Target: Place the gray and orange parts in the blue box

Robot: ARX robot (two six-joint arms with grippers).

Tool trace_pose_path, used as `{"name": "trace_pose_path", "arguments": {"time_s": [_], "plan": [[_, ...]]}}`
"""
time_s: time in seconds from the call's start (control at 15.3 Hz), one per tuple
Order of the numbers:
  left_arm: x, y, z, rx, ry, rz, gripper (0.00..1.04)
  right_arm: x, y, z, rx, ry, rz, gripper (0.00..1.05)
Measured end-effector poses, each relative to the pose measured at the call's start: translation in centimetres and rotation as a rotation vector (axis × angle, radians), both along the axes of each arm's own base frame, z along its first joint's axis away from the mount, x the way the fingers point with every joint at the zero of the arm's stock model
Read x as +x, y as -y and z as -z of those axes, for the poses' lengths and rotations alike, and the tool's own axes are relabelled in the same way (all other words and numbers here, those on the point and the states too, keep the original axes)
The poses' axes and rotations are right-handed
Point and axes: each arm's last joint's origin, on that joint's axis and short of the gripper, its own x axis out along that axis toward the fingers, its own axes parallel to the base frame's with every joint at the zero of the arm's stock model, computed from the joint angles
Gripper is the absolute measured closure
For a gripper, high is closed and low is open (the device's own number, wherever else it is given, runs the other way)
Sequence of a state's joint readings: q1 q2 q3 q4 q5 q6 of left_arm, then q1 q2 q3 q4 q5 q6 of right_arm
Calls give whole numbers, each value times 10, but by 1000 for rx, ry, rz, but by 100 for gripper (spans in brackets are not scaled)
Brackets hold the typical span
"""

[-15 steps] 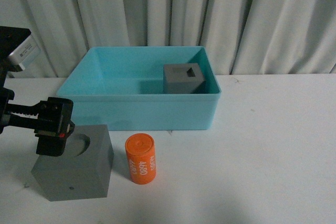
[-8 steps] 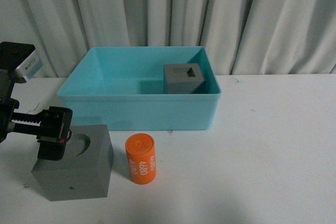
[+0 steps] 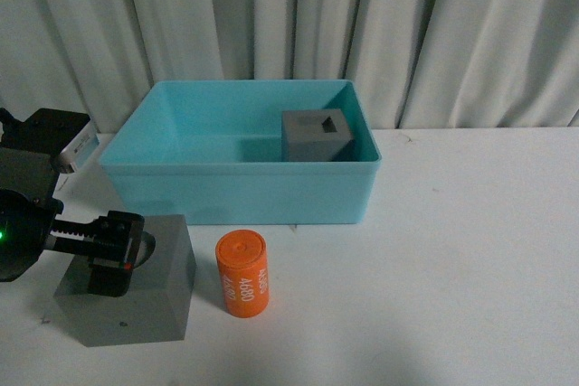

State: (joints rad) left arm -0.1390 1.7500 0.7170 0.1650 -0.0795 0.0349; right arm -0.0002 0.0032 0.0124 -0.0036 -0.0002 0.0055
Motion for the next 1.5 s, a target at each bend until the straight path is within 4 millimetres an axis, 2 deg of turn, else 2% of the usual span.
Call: {"name": "trace_pose_path", "arguments": {"time_s": [0.07, 0.33, 0.46, 0.65, 0.72, 0.85, 0.91, 1.04, 1.11, 1.24, 1.37, 1.5], "plan": [[1, -1, 1, -1, 1, -2, 10, 0, 0, 0, 0, 0, 0, 6], [2, 0, 3, -4, 6, 0, 54, 0, 0, 0, 0, 0, 0, 6], [-1, 0, 3, -14, 7, 2, 82, 0, 0, 0, 0, 0, 0, 6], [-12, -4, -12, -25, -41, -2, 84, 0, 0, 0, 0, 0, 0, 6], [-16, -6, -24, -60, -60, -8, 84, 0, 0, 0, 0, 0, 0, 6], [-14, -6, -73, -145, 33, -1, 85, 0, 0, 0, 0, 0, 0, 6], [-5, -4, -132, -198, 215, 21, 85, 0, 0, 0, 0, 0, 0, 6], [11, 5, -179, -220, 371, 46, 85, 0, 0, 0, 0, 0, 0, 6], [32, 20, -174, -195, 370, 59, 85, 0, 0, 0, 0, 0, 0, 6], [69, 47, -142, -108, 312, 88, 86, 0, 0, 0, 0, 0, 0, 6], [87, 60, -133, -66, 332, 112, 86, 0, 0, 0, 0, 0, 0, 6], [107, 61, -113, 12, 335, 112, 86, 0, 0, 0, 0, 0, 0, 6]]}}
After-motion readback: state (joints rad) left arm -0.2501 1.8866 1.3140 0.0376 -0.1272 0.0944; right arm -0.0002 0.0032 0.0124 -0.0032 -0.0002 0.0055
